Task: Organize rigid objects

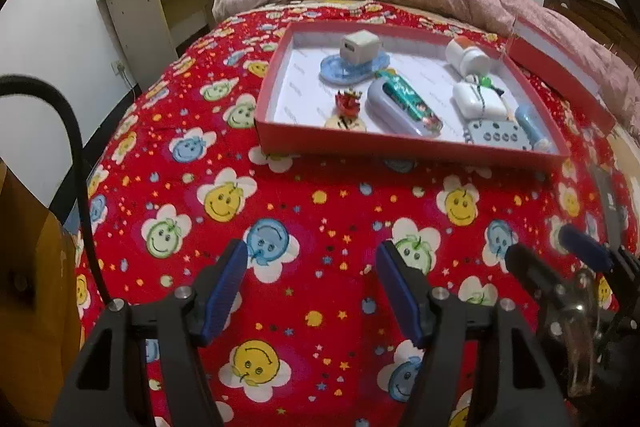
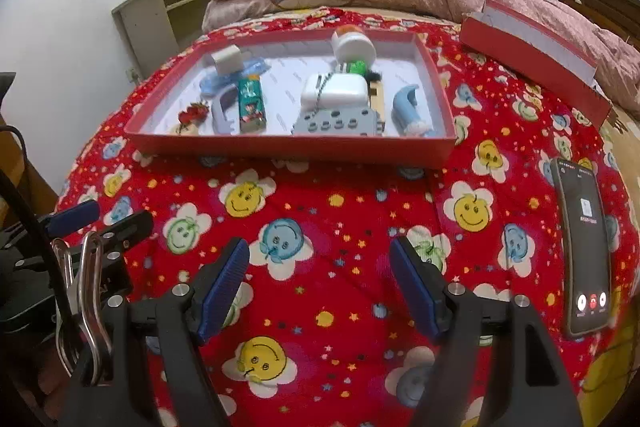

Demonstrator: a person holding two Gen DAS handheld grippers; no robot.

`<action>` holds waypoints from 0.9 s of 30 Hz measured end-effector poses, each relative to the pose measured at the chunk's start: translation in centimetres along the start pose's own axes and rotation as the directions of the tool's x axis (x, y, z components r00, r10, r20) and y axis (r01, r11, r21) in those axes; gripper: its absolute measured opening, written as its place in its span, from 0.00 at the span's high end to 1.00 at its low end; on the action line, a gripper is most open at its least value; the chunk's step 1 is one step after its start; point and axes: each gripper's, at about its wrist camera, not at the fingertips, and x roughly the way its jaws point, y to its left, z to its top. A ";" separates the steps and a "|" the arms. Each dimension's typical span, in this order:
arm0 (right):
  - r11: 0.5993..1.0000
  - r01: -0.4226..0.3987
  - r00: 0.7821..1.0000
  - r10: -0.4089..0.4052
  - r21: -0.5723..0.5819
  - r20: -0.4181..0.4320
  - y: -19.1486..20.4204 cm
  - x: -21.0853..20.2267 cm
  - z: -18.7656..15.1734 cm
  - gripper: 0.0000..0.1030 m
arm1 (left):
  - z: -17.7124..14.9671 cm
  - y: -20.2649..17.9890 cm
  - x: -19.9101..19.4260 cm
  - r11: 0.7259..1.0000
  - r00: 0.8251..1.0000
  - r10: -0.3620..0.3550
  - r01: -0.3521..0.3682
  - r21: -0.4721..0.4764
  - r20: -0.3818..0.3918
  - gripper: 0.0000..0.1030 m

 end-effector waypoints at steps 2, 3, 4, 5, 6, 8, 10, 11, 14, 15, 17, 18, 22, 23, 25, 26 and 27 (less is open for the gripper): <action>1.000 0.008 1.000 -0.008 0.006 -0.014 -0.1 0.4 -0.2 0.28 | -0.1 0.0 0.4 1.000 1.000 -0.004 0.004 -0.001 -0.013 0.32; 1.000 0.011 1.000 -0.011 0.011 -0.024 -0.2 0.7 -0.3 0.28 | -0.2 0.0 0.7 1.000 1.000 -0.006 0.006 -0.002 -0.020 0.32; 1.000 0.012 0.999 -0.011 0.018 -0.042 -0.3 1.1 -0.5 0.28 | -0.2 0.0 0.8 1.000 1.000 -0.008 0.007 -0.005 -0.027 0.32; 1.000 0.017 0.999 -0.017 0.013 -0.040 -0.2 1.2 -0.5 0.28 | -0.2 0.0 1.0 1.000 0.999 -0.010 0.010 -0.010 -0.033 0.32; 1.000 0.027 0.999 -0.027 0.000 -0.031 -0.1 1.2 -0.6 0.28 | -0.2 0.1 1.2 1.000 0.999 -0.013 0.012 -0.019 -0.039 0.32; 0.999 0.042 0.999 -0.043 -0.017 -0.030 0.2 1.3 -0.7 0.28 | -0.3 0.1 1.3 1.000 0.999 -0.009 0.008 -0.027 -0.036 0.30; 0.999 0.047 0.999 -0.047 -0.013 -0.024 0.3 1.4 -0.8 0.27 | -0.3 0.0 1.4 1.000 0.999 -0.001 0.000 -0.019 -0.034 0.29; 0.999 0.048 0.999 -0.049 -0.011 -0.022 0.3 1.4 -0.8 0.27 | -0.3 0.0 1.4 1.000 0.999 0.001 -0.002 -0.019 -0.034 0.29; 0.998 0.055 0.998 -0.055 -0.004 -0.013 0.3 1.3 -0.9 0.26 | -0.5 0.2 1.5 0.999 0.999 0.005 -0.006 -0.033 -0.032 0.23; 0.998 0.057 0.998 -0.057 -0.002 -0.008 0.4 1.3 -1.0 0.26 | -0.5 0.3 1.5 0.999 0.999 0.010 -0.011 -0.036 -0.032 0.22; 0.998 0.059 0.998 -0.059 -0.003 -0.007 0.4 1.4 -0.9 0.26 | -0.4 0.6 1.6 0.999 0.999 0.007 -0.008 -0.044 -0.035 0.19; 0.998 0.059 0.998 -0.059 -0.003 -0.008 0.4 1.4 -1.0 0.26 | -0.4 0.7 1.7 0.999 0.999 0.005 -0.007 -0.051 -0.037 0.18; 0.998 0.058 0.998 -0.058 -0.002 -0.003 0.4 1.4 -1.0 0.26 | -0.5 0.9 1.7 0.998 0.999 0.005 -0.007 -0.058 -0.039 0.17; 0.998 0.058 0.998 -0.058 -0.002 -0.002 0.4 1.4 -1.0 0.26 | -0.5 0.9 1.7 0.998 0.999 0.005 -0.008 -0.059 -0.039 0.16; 0.998 0.058 0.998 -0.058 -0.002 -0.004 0.4 1.4 -1.0 0.26 | -0.5 0.9 1.7 0.998 0.999 0.006 -0.008 -0.061 -0.040 0.16; 0.998 0.058 0.998 -0.058 -0.001 -0.004 0.4 1.4 -1.0 0.26 | -0.5 1.0 1.7 0.998 0.999 0.006 -0.009 -0.063 -0.040 0.16; 0.998 0.057 0.998 -0.057 -0.001 -0.004 0.4 1.3 -1.0 0.26 | -0.5 0.9 1.6 0.998 0.999 0.007 -0.010 -0.063 -0.040 0.16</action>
